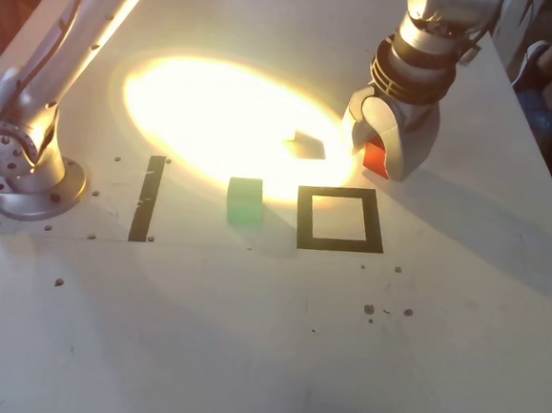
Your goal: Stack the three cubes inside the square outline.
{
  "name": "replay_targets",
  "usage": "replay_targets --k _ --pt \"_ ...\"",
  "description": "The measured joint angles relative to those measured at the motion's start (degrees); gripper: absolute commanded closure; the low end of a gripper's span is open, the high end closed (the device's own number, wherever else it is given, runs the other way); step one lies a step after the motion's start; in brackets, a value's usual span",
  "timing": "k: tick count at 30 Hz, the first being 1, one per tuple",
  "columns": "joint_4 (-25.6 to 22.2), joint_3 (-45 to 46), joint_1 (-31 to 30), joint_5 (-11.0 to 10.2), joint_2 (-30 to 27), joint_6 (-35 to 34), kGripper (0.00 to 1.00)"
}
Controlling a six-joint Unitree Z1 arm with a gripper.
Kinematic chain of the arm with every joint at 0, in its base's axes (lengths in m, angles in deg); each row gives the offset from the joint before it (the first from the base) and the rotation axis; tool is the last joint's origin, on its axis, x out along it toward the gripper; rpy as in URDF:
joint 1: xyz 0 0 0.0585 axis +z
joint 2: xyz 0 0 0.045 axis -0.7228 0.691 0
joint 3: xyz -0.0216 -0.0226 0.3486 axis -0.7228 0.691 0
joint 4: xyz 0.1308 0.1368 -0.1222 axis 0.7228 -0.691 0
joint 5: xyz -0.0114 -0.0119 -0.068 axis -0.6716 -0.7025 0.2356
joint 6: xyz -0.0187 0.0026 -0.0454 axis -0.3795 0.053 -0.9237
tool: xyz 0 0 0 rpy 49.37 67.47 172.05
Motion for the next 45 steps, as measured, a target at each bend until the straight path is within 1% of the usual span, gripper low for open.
replay_targets --k 5,8,10,14,18,22,24,28,32,36,40,45 --pt "-0.05 0.00 0.00 0.40 -0.11 -0.82 0.71" --pt "-0.79 0.01 -0.04 1.13 -0.93 -2.08 0.72" --pt "-1.48 0.25 -0.35 1.66 -2.57 -3.81 0.72" --pt "-2.93 3.09 -2.08 2.93 -7.02 -10.00 0.72" --pt "-3.17 8.48 -4.33 5.35 -12.15 -18.09 0.72" --pt "-2.78 11.64 -7.18 7.65 -13.39 -25.19 0.72" --pt "-2.51 12.76 -8.91 8.28 -13.39 -27.62 0.72" --pt "-1.01 15.15 -11.18 8.22 -13.40 -32.91 0.72" --pt "2.72 17.19 -11.61 7.73 -13.43 -38.23 0.72" --pt "4.82 17.91 -11.61 6.89 -13.41 -41.85 0.72" --pt "5.12 17.67 -11.36 6.67 -12.48 -44.17 0.72" --pt "4.60 17.17 -11.21 7.49 -10.83 -46.16 0.72"
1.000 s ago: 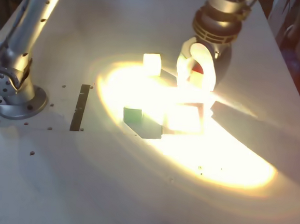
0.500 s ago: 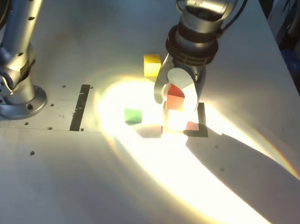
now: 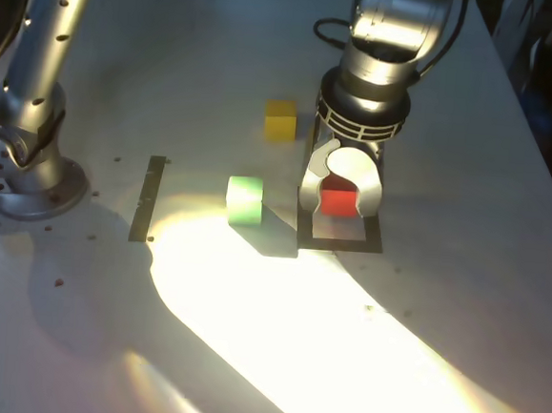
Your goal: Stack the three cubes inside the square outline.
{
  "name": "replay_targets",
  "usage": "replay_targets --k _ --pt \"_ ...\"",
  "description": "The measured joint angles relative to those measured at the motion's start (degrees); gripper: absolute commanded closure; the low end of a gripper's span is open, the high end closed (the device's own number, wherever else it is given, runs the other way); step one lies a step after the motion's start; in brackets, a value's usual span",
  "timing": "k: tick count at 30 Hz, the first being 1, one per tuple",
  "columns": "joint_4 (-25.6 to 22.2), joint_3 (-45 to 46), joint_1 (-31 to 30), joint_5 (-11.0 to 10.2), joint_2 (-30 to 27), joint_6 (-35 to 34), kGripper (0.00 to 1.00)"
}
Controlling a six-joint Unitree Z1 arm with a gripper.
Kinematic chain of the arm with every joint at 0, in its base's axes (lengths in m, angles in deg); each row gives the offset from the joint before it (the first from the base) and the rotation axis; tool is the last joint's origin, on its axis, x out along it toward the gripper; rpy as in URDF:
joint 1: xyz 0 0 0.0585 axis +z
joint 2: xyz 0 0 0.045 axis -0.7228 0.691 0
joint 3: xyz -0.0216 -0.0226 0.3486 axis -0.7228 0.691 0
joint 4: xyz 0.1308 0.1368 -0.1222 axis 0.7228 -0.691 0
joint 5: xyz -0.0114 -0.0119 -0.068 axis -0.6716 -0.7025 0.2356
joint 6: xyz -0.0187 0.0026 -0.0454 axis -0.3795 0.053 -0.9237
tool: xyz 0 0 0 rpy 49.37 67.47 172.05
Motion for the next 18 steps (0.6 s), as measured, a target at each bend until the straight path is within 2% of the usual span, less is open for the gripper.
replay_targets --k 5,8,11,18 --pt "-0.82 -0.74 0.00 0.64 1.10 -0.46 0.71" --pt "-1.74 -1.61 0.00 0.88 1.23 -0.46 0.66" --pt "-2.47 -2.42 0.00 1.46 1.27 -0.46 0.55" --pt "-2.67 -2.43 0.12 2.54 2.97 -0.47 0.21"
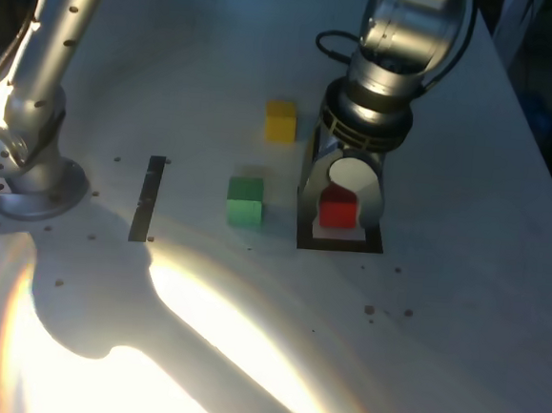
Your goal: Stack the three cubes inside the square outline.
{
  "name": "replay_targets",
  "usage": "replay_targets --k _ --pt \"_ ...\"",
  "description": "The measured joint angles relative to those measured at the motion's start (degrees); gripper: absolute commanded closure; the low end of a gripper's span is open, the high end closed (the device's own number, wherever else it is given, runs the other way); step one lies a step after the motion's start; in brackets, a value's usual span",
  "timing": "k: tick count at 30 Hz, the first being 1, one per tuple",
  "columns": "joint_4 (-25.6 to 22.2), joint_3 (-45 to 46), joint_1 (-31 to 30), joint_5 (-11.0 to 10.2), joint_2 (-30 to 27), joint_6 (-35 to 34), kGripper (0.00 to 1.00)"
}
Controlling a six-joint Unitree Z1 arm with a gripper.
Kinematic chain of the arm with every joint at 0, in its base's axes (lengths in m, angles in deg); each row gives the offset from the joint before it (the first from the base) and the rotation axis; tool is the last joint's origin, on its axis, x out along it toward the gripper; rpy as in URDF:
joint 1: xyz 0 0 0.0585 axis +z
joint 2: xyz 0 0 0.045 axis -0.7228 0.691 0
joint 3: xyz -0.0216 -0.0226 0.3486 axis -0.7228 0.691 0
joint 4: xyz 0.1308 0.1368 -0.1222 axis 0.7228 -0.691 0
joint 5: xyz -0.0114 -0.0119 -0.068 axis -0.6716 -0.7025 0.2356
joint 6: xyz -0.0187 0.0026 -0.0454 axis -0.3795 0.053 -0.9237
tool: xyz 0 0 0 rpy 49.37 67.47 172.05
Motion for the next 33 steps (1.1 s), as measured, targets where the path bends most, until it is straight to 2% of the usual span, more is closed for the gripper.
replay_targets --k 4,11,17,21,24,33 --pt "-0.01 0.02 0.00 -0.57 0.12 0.00 0.13" --pt "-0.70 -0.36 0.03 -1.39 -0.46 -0.12 0.09" --pt "-5.65 -0.40 1.38 -2.74 -7.83 -0.77 0.09" --pt "-9.88 0.12 4.87 -4.69 -13.45 -0.08 0.09" --pt "-11.18 2.02 8.92 -6.05 -16.15 0.93 0.09" --pt "-10.97 5.60 21.17 -7.06 -17.01 5.76 0.09"
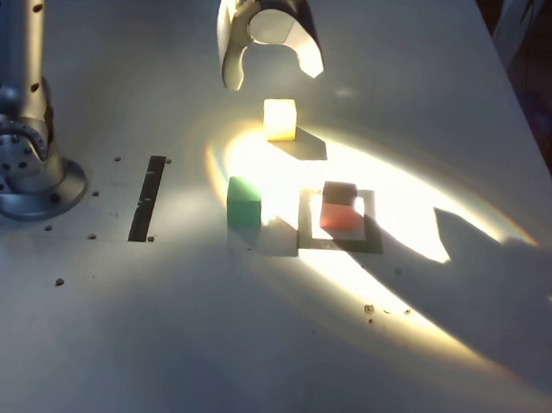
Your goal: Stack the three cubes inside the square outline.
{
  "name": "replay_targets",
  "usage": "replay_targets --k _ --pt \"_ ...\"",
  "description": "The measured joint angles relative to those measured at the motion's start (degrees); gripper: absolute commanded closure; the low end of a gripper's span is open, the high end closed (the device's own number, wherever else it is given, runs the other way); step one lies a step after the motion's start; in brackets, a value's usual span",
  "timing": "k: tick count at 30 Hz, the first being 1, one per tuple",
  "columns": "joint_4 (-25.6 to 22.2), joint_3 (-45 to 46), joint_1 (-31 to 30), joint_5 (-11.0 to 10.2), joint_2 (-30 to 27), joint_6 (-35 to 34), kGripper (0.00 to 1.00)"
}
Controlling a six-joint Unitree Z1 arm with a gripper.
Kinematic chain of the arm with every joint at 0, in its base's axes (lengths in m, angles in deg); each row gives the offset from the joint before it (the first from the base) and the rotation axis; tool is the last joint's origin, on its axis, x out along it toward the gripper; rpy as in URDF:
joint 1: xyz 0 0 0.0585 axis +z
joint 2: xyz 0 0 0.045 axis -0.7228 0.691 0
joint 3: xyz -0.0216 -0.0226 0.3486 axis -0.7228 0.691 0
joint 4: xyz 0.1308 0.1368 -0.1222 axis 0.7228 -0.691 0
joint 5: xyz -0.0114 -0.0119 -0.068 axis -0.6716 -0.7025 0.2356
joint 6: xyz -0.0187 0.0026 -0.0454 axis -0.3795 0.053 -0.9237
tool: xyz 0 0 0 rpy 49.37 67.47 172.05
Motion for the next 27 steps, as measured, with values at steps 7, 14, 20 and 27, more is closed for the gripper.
replay_targets --k 7,14,20,27 --pt "3.28 0.80 2.53 -1.09 5.34 2.12 0.11" --pt "4.52 0.68 2.71 -1.15 9.37 2.40 0.14" --pt "6.97 0.63 4.35 -0.24 12.63 3.72 0.17" --pt "9.79 0.88 5.01 0.46 13.96 4.37 0.33"
